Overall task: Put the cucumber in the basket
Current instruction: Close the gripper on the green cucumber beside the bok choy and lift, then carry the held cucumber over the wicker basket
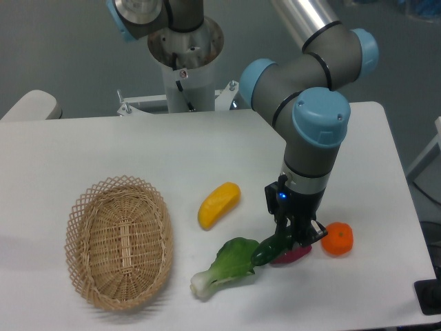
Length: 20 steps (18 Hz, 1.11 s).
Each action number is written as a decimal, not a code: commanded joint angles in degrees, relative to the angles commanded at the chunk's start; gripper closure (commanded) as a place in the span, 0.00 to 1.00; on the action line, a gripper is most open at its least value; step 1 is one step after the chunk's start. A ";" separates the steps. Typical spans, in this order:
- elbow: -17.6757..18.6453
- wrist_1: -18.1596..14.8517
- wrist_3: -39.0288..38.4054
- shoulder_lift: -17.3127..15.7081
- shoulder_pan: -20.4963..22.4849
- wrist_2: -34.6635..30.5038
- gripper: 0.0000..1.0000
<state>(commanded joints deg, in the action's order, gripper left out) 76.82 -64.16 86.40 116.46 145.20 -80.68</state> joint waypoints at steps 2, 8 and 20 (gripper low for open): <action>0.70 -0.44 -0.09 -0.88 -0.44 -0.09 1.00; 1.40 -6.41 -3.85 -4.57 -2.45 -0.18 1.00; 11.85 -5.72 -37.23 -9.23 -16.95 -2.98 1.00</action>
<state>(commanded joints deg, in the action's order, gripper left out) 88.67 -69.88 49.16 107.23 128.24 -83.67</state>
